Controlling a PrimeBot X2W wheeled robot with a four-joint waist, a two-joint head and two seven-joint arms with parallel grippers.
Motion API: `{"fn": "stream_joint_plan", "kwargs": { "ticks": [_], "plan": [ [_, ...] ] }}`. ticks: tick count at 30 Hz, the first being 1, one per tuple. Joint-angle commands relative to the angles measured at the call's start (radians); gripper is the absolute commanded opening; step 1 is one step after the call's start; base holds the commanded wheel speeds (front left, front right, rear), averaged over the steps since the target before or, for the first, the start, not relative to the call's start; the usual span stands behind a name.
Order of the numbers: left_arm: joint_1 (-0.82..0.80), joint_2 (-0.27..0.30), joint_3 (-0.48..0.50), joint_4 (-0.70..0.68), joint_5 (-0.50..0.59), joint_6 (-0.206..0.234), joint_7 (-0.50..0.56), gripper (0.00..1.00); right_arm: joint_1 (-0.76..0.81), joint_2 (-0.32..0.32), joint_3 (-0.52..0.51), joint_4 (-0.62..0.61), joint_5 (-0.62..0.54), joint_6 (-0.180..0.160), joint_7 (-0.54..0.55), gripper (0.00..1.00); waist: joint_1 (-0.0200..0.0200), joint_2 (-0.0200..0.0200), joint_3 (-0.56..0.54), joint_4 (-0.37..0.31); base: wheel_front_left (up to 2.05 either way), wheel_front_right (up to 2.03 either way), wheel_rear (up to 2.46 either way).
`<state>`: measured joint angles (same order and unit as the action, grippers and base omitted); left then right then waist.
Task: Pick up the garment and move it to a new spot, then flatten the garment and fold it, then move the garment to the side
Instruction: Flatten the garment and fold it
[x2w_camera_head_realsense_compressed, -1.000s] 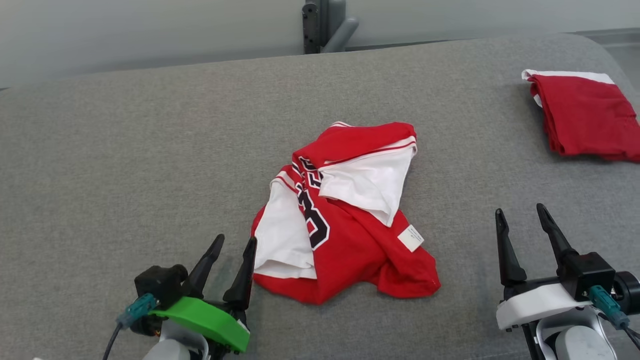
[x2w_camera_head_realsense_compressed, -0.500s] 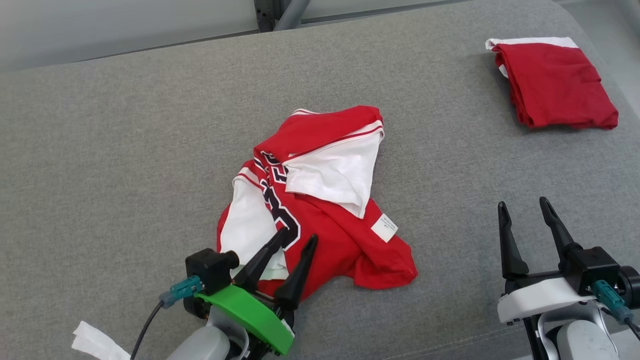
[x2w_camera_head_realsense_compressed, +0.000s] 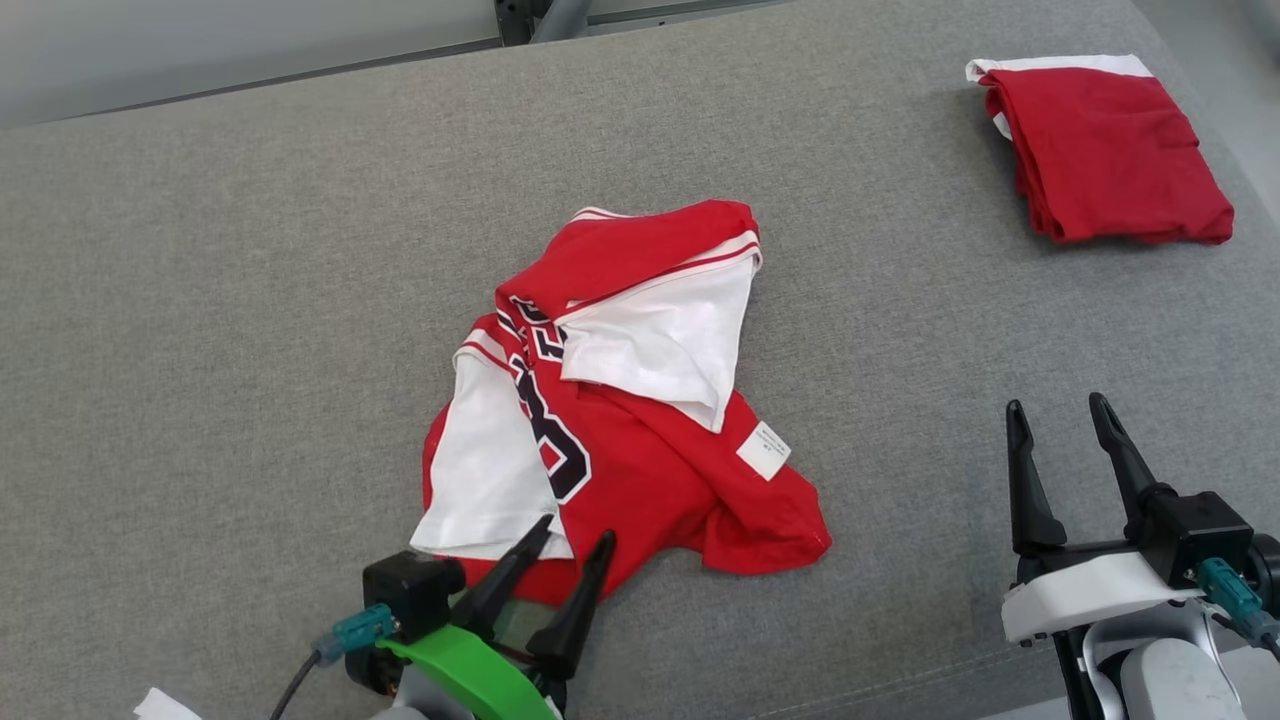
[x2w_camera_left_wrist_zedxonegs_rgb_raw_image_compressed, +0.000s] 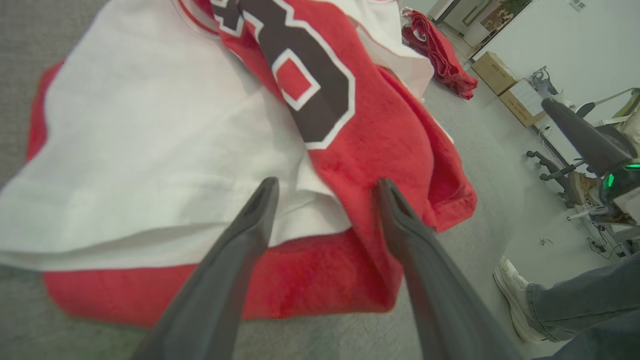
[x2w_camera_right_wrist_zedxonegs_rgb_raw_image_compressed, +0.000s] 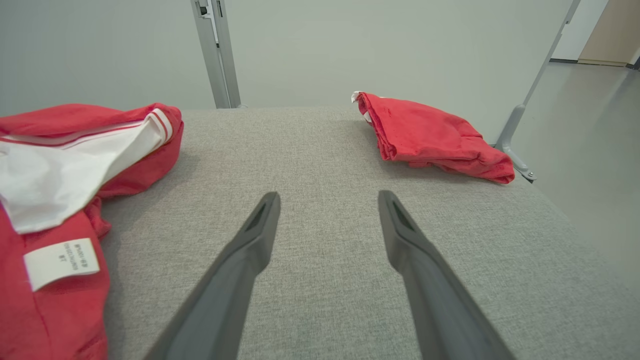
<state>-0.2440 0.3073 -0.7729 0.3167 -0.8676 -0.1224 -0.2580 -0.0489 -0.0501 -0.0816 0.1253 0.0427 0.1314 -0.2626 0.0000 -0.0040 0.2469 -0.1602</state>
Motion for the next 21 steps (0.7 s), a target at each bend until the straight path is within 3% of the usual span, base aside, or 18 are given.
{"fn": "stream_joint_plan", "kwargs": {
  "ticks": [1,6,7,8,9,15,21],
  "plan": [
    [0.015,-0.011,-0.013,-0.014,-0.008,-0.002,-0.003,1.0,-0.013,-0.001,-0.002,0.002,0.007,-0.002,-0.003,1.0,0.0,0.004,0.002,0.003,0.0,0.0,0.0],
    [0.011,-0.027,-0.043,-0.008,-0.001,-0.004,0.01,1.0,-0.018,-0.001,0.004,0.005,0.009,-0.002,-0.003,1.0,0.0,0.004,0.004,0.003,0.0,0.0,0.0],
    [0.008,-0.029,-0.046,-0.004,-0.004,-0.004,0.012,0.67,-0.02,-0.001,0.006,0.007,0.011,-0.002,-0.003,1.0,0.0,0.004,0.004,0.002,0.0,0.0,0.0],
    [0.002,-0.027,-0.049,0.002,0.003,-0.004,0.013,0.24,-0.022,-0.001,0.007,0.008,0.012,-0.002,-0.003,1.0,0.0,0.004,0.004,0.0,0.0,0.0,0.0],
    [-0.005,-0.023,-0.046,0.005,0.006,-0.003,0.012,0.0,-0.023,-0.001,0.007,0.008,0.014,-0.002,-0.003,1.0,0.0,0.004,0.003,-0.001,0.0,0.0,0.0],
    [-0.021,0.049,0.019,-0.032,-0.028,0.02,0.013,0.0,-0.004,-0.001,-0.007,0.01,0.024,-0.002,-0.003,1.0,0.0,0.004,-0.013,-0.008,0.0,0.0,0.0],
    [-0.055,0.207,0.115,-0.164,-0.046,0.065,0.065,0.0,0.009,-0.001,-0.013,0.016,0.033,-0.002,-0.003,1.0,0.0,0.004,-0.03,-0.005,0.0,0.0,0.0]
  ]
}}
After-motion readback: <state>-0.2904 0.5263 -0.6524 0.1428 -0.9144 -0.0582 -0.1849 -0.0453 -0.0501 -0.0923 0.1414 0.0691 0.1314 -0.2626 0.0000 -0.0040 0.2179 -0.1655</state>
